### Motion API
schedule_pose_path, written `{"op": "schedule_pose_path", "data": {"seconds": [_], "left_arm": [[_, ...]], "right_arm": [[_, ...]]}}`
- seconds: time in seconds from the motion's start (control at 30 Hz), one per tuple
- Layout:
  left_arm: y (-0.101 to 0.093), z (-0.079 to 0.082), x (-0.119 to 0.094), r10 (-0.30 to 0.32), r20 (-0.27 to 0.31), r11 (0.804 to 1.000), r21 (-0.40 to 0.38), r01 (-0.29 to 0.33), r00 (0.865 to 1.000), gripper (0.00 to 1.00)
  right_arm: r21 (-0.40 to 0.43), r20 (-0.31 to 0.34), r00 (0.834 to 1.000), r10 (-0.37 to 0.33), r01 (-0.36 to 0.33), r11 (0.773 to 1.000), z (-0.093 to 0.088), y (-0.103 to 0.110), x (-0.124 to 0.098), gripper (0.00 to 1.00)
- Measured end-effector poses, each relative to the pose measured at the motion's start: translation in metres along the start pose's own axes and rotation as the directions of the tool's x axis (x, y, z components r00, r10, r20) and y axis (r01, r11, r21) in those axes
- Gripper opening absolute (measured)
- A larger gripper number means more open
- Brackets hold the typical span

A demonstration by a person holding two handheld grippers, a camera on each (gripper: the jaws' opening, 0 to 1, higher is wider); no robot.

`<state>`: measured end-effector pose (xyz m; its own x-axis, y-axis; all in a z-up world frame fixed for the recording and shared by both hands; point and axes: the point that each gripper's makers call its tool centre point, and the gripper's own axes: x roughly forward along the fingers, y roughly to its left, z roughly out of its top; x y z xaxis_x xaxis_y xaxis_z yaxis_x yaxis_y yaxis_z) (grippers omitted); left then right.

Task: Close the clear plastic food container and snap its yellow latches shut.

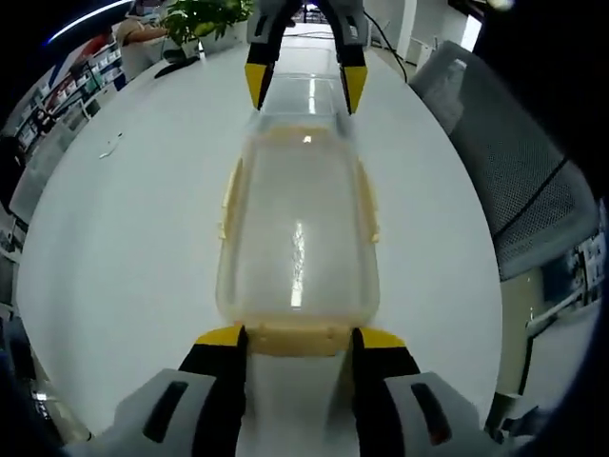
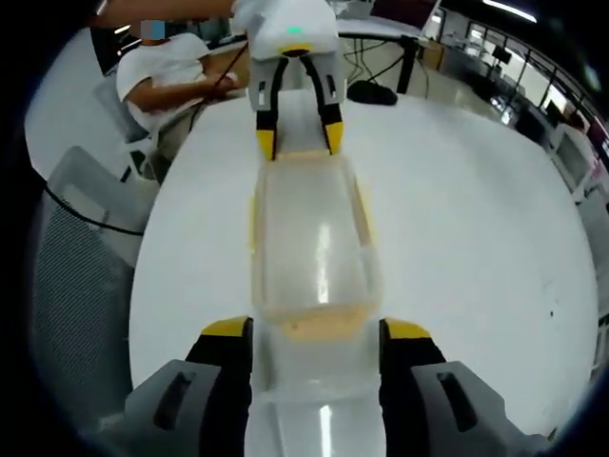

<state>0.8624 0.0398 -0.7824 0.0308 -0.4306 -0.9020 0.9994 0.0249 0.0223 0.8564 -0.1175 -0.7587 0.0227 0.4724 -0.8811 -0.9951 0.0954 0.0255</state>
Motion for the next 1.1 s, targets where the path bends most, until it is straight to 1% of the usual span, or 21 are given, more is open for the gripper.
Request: {"op": "schedule_pose_path", "data": {"seconds": [0.23,0.4,0.77,1.1], "left_arm": [[-0.001,-0.002,0.0,-0.001,-0.001,1.0,0.002,0.001,1.0,0.34],[-0.001,-0.002,0.001,-0.001,-0.004,1.0,0.003,0.001,1.0,0.34],[0.001,-0.004,0.003,-0.002,-0.011,1.0,0.004,0.002,1.0,0.33],[-0.001,-0.002,0.002,-0.001,-0.021,1.0,0.005,0.001,1.0,0.33]], "right_arm": [[-0.036,-0.04,0.999,0.013,-0.014,0.999,-0.005,0.002,0.011,0.49],[-0.068,-0.075,0.997,0.006,-0.011,0.998,-0.011,-0.001,0.016,0.48],[-0.071,-0.11,0.994,0.008,-0.016,0.997,-0.018,-0.008,0.023,0.46],[-0.077,-0.129,0.992,0.003,-0.013,0.997,-0.017,-0.01,0.027,0.44]]}}
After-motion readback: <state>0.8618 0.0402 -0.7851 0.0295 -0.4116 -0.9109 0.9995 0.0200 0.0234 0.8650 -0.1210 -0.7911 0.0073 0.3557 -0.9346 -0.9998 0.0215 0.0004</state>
